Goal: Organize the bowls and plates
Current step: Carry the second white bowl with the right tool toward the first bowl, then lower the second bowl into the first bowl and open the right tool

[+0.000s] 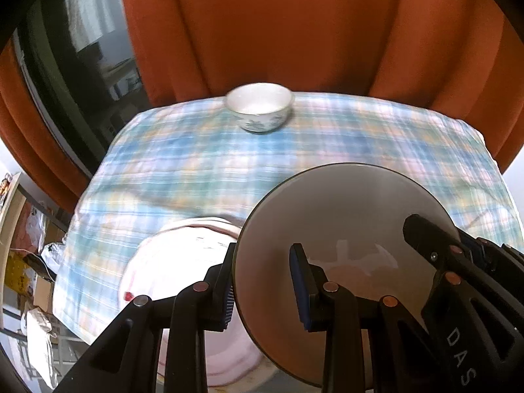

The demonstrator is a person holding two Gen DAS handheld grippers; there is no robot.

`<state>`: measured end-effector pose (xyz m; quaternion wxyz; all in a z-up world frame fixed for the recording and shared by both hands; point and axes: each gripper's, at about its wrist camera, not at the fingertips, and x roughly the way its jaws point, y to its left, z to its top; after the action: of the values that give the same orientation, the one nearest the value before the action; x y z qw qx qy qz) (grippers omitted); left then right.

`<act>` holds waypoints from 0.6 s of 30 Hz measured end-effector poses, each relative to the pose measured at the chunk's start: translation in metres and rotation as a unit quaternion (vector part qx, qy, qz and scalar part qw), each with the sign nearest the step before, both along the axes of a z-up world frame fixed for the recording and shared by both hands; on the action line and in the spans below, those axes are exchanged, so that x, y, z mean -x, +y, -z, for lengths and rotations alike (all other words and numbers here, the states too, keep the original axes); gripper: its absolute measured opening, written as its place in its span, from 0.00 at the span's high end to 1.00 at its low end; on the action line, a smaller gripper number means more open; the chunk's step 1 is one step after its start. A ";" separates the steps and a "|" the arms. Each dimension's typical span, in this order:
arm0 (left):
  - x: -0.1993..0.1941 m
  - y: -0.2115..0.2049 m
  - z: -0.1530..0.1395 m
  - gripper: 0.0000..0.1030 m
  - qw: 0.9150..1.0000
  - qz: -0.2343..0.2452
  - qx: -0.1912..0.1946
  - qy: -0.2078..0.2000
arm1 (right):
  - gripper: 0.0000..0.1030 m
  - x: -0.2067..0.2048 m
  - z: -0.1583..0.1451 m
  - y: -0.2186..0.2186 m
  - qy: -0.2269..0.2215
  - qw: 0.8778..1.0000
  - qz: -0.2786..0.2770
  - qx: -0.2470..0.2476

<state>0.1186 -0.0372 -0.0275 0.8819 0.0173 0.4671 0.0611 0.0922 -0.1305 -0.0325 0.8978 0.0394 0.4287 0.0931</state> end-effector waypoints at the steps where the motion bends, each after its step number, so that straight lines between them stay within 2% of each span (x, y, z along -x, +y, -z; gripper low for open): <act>1: 0.000 -0.006 0.001 0.72 1.000 0.003 0.002 0.002 | 0.85 0.001 0.002 -0.007 0.001 1.000 0.003 0.000; 8: 0.004 -0.040 0.011 0.72 1.000 0.021 -0.004 0.017 | 0.85 0.008 0.010 -0.044 0.006 1.000 0.013 0.003; 18: 0.014 -0.062 0.036 0.72 0.998 0.029 -0.006 0.048 | 0.85 0.014 0.032 -0.067 0.033 0.999 0.014 0.013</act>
<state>0.1045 -0.0991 -0.0631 0.8596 0.0389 0.5081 0.0377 0.0780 -0.1973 -0.0646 0.8851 0.0373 0.4582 0.0733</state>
